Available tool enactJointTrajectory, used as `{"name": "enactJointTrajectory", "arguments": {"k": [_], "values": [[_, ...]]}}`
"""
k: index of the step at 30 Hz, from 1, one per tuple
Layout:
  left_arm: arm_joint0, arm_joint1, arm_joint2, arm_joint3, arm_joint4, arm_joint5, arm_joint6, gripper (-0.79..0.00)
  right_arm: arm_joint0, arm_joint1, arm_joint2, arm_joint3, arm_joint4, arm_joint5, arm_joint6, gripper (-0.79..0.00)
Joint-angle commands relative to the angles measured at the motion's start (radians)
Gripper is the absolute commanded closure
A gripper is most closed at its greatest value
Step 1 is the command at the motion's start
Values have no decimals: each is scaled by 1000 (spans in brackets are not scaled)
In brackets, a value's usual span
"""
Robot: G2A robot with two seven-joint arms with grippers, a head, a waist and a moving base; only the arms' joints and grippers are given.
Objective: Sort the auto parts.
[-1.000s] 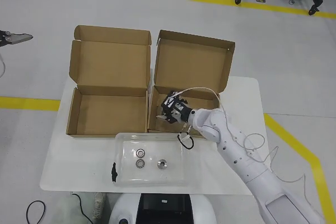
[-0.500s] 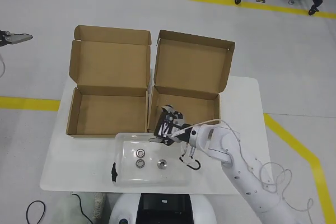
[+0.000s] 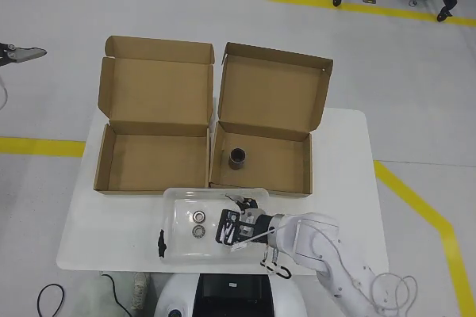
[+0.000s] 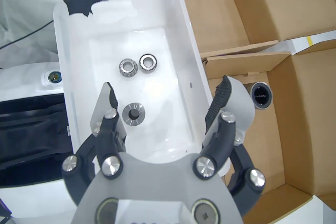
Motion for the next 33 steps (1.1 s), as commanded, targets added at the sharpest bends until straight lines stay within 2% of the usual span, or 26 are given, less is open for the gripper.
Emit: {"name": "enactJointTrajectory", "arguments": {"k": [1, 19, 28, 33], "values": [[0, 0, 0, 0, 0, 0, 0, -785, -4, 2, -6, 3, -16, 7, 20, -677], [0, 0, 0, 0, 0, 0, 0, -785, 18, 1, -79, 105, -21, 35, 127, -656], [0, 0, 0, 0, 0, 0, 0, -785, 49, -3, -105, 168, 12, 41, 124, -643], [0, 0, 0, 0, 0, 0, 0, -785, 74, -10, -129, 202, 27, 44, 111, -557]]}}
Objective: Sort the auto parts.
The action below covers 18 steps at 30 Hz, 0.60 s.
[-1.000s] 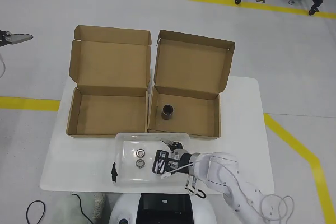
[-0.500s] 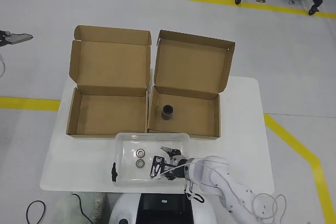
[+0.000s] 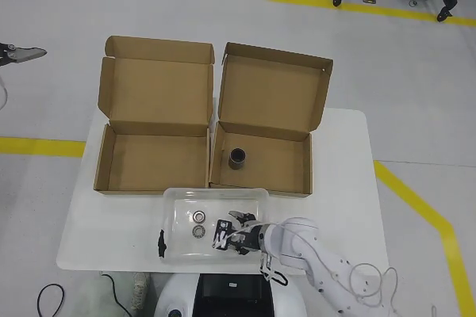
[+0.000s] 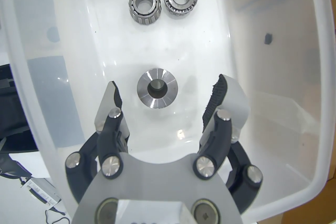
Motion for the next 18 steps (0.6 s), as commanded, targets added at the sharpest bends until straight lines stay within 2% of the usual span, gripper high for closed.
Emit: {"name": "enactJointTrajectory", "arguments": {"k": [1, 5, 11, 14, 15, 16, 18], "values": [[0, 0, 0, 0, 0, 0, 0, -785, 8, -2, -7, 11, 5, -1, -7, -514], [0, 0, 0, 0, 0, 0, 0, -785, 23, -5, -22, 30, 9, 2, -4, -382], [0, 0, 0, 0, 0, 0, 0, -785, 37, -8, -39, 43, 18, 8, 23, -329], [0, 0, 0, 0, 0, 0, 0, -785, 41, -8, -44, 45, 20, 11, 37, -215], [0, 0, 0, 0, 0, 0, 0, -785, 42, -8, -45, 43, 22, 12, 39, -71], [0, 0, 0, 0, 0, 0, 0, -785, 44, -8, -45, 41, 23, 12, 40, 0], [0, 0, 0, 0, 0, 0, 0, -785, 44, -7, -44, 30, 27, 15, 31, 0]]}}
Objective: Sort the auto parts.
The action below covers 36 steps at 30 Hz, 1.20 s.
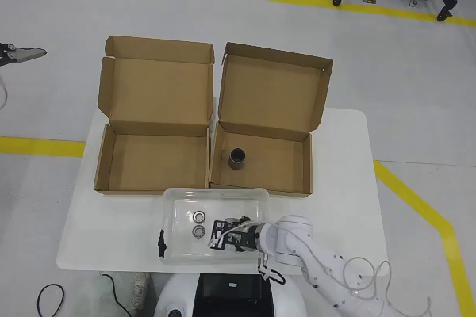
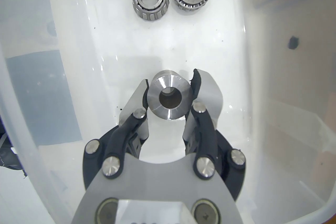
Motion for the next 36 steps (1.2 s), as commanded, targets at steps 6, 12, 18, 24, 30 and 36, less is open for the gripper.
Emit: {"name": "enactJointTrajectory", "arguments": {"k": [6, 12, 18, 24, 30, 36], "values": [[0, 0, 0, 0, 0, 0, 0, -785, -12, 7, 23, -45, 15, 13, -49, 0], [0, 0, 0, 0, 0, 0, 0, -785, -42, 21, 79, -97, 40, 16, -214, 0], [0, 0, 0, 0, 0, 0, 0, -785, -57, 31, 125, -120, 56, -9, -418, 0], [0, 0, 0, 0, 0, 0, 0, -785, -26, 30, 156, -135, 90, -15, -578, 0], [0, 0, 0, 0, 0, 0, 0, -785, 30, 23, 185, -113, 172, -39, -765, 0], [0, 0, 0, 0, 0, 0, 0, -785, 111, 17, 205, -77, 190, -46, -783, 0]]}}
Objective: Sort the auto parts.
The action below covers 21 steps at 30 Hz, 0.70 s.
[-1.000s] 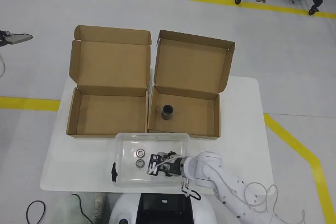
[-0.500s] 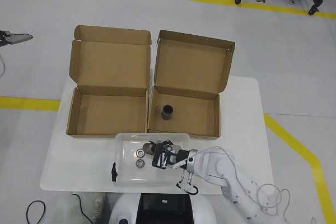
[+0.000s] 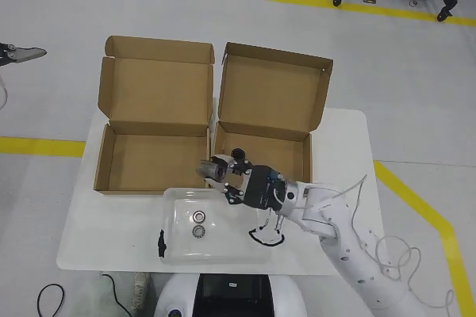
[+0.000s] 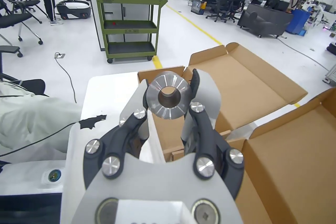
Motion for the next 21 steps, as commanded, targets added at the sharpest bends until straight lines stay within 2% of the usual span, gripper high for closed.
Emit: {"name": "enactJointTrajectory", "arguments": {"k": [1, 5, 10, 21], "values": [[0, 0, 0, 0, 0, 0, 0, -785, 29, -2, 4, -2, 5, 5, 25, 0], [0, 0, 0, 0, 0, 0, 0, -785, 71, -7, 8, -18, 49, 2, 22, 0], [0, 0, 0, 0, 0, 0, 0, -785, 122, -17, 17, -25, 120, -16, -64, 0], [0, 0, 0, 0, 0, 0, 0, -785, 216, -34, 29, -87, 155, 3, -142, 0]]}}
